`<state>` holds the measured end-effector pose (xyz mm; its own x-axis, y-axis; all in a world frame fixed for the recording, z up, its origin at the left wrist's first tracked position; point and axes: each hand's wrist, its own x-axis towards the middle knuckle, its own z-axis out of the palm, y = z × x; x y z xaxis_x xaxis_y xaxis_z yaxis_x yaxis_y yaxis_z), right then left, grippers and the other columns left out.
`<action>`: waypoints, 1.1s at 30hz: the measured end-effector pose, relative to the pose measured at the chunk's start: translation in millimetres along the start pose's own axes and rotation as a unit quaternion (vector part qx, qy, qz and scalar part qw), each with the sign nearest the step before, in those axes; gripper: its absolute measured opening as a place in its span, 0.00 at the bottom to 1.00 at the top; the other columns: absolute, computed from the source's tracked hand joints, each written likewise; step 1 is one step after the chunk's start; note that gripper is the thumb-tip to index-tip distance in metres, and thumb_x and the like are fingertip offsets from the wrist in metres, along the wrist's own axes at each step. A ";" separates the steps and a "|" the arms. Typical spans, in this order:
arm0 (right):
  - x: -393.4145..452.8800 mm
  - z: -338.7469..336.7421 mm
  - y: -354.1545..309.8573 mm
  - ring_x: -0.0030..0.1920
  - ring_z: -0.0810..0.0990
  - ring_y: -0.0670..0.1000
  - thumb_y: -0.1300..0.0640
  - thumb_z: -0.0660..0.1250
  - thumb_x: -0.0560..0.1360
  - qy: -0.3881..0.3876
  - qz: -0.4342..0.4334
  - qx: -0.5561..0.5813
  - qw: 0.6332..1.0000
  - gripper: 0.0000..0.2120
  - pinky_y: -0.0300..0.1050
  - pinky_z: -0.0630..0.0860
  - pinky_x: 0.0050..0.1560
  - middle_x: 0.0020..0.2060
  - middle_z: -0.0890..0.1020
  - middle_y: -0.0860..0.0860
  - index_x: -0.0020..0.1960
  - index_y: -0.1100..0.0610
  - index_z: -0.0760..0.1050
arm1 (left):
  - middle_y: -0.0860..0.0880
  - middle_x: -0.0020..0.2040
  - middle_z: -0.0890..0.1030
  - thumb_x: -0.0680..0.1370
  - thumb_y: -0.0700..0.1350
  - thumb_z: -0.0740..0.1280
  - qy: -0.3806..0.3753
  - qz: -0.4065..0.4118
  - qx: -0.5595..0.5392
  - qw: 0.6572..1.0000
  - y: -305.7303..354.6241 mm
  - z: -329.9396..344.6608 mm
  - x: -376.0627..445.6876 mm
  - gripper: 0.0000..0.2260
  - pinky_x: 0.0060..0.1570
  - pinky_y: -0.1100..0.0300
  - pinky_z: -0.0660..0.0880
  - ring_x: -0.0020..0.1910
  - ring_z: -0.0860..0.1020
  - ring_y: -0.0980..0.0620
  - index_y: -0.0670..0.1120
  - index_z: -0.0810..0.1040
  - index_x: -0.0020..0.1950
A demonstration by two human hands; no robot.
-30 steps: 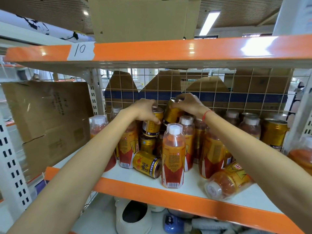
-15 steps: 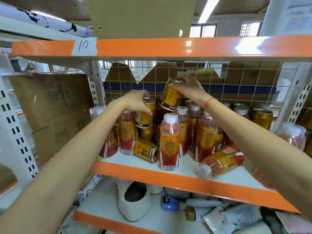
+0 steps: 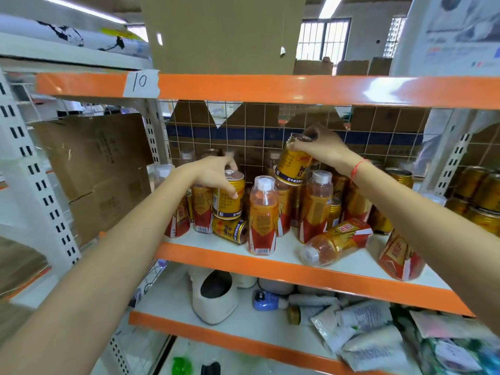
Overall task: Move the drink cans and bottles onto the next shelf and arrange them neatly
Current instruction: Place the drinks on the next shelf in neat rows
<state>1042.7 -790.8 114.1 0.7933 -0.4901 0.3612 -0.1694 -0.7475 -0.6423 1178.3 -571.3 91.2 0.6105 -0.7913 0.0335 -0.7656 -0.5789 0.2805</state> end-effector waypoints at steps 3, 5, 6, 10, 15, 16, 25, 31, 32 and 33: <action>-11.3 -13.0 -0.6 0.51 0.76 0.53 0.43 0.72 0.69 -0.025 0.013 -0.031 0.999 0.28 0.53 0.80 0.51 0.52 0.75 0.52 0.60 0.57 0.69 | 0.47 0.64 0.72 0.68 0.50 0.76 -0.030 -0.006 -0.010 0.999 9.5 -3.1 -10.0 0.31 0.54 0.55 0.73 0.56 0.71 0.51 0.49 0.67 0.67; -19.0 -20.9 -3.2 0.51 0.76 0.53 0.42 0.72 0.68 -0.049 0.020 -0.066 0.996 0.29 0.53 0.79 0.52 0.53 0.75 0.53 0.61 0.58 0.68 | 0.48 0.61 0.72 0.68 0.50 0.76 -0.048 -0.004 -0.012 0.999 17.0 -6.2 -17.2 0.30 0.55 0.54 0.73 0.56 0.72 0.51 0.50 0.67 0.65; -22.2 -23.5 -3.6 0.51 0.76 0.54 0.42 0.72 0.68 -0.060 0.022 -0.077 0.995 0.30 0.53 0.79 0.51 0.54 0.75 0.54 0.61 0.59 0.67 | 0.49 0.61 0.72 0.68 0.51 0.76 -0.055 -0.002 -0.012 0.998 20.9 -7.7 -21.2 0.29 0.55 0.54 0.73 0.56 0.72 0.51 0.50 0.67 0.65; -41.6 -33.6 -7.8 0.49 0.77 0.54 0.41 0.72 0.68 -0.083 0.032 -0.102 0.991 0.32 0.50 0.80 0.46 0.53 0.76 0.54 0.62 0.60 0.67 | 0.50 0.60 0.72 0.68 0.51 0.76 -0.077 0.012 -0.019 0.997 32.7 -9.7 -30.9 0.28 0.57 0.52 0.73 0.56 0.73 0.50 0.53 0.67 0.63; -78.5 -38.1 -7.9 0.51 0.78 0.56 0.38 0.72 0.66 -0.093 0.073 -0.134 0.984 0.35 0.52 0.81 0.49 0.54 0.77 0.56 0.61 0.61 0.69 | 0.51 0.63 0.70 0.68 0.49 0.77 -0.103 0.054 -0.037 0.993 48.6 1.4 -44.7 0.29 0.60 0.50 0.71 0.60 0.70 0.49 0.54 0.67 0.64; -86.3 -39.1 -7.3 0.51 0.78 0.56 0.38 0.72 0.66 -0.092 0.080 -0.129 0.984 0.34 0.53 0.81 0.50 0.53 0.78 0.56 0.61 0.61 0.70 | 0.51 0.63 0.70 0.68 0.48 0.77 -0.109 0.066 -0.042 0.991 52.9 4.5 -49.5 0.29 0.60 0.51 0.71 0.61 0.70 0.49 0.53 0.67 0.64; -165.7 -55.1 23.4 0.44 0.80 0.55 0.38 0.72 0.66 -0.087 0.166 -0.143 0.972 0.27 0.52 0.79 0.46 0.44 0.82 0.55 0.49 0.61 0.78 | 0.52 0.62 0.70 0.69 0.43 0.76 -0.146 0.149 -0.079 0.975 107.4 32.2 -85.5 0.27 0.51 0.57 0.75 0.59 0.72 0.50 0.53 0.67 0.62; -200.7 -88.1 62.4 0.34 0.76 0.52 0.36 0.73 0.65 -0.070 0.181 -0.167 0.967 0.23 0.47 0.74 0.32 0.32 0.77 0.51 0.35 0.55 0.70 | 0.53 0.62 0.69 0.68 0.43 0.76 -0.170 0.188 -0.083 0.964 153.7 45.8 -92.4 0.27 0.52 0.57 0.74 0.60 0.71 0.50 0.54 0.67 0.61; -215.4 -99.2 44.3 0.35 0.78 0.54 0.36 0.72 0.66 -0.054 0.180 -0.165 0.968 0.23 0.50 0.77 0.34 0.33 0.79 0.52 0.36 0.57 0.71 | 0.53 0.63 0.69 0.69 0.43 0.76 -0.172 0.196 -0.077 0.962 164.4 48.2 -90.9 0.27 0.50 0.59 0.73 0.60 0.71 0.51 0.54 0.67 0.61; -223.2 -108.0 39.1 0.35 0.81 0.56 0.37 0.72 0.66 -0.052 0.186 -0.166 0.967 0.24 0.52 0.80 0.36 0.36 0.81 0.55 0.40 0.59 0.74 | 0.53 0.63 0.69 0.69 0.43 0.76 -0.172 0.200 -0.073 0.962 176.0 50.3 -89.8 0.27 0.47 0.61 0.73 0.59 0.71 0.51 0.54 0.67 0.62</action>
<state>795.9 -759.1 81.4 0.6926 -0.7184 0.0651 -0.6194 -0.6386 -0.4566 978.5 -612.1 89.3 0.1499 -0.9780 -0.1451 -0.8734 -0.1998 0.4441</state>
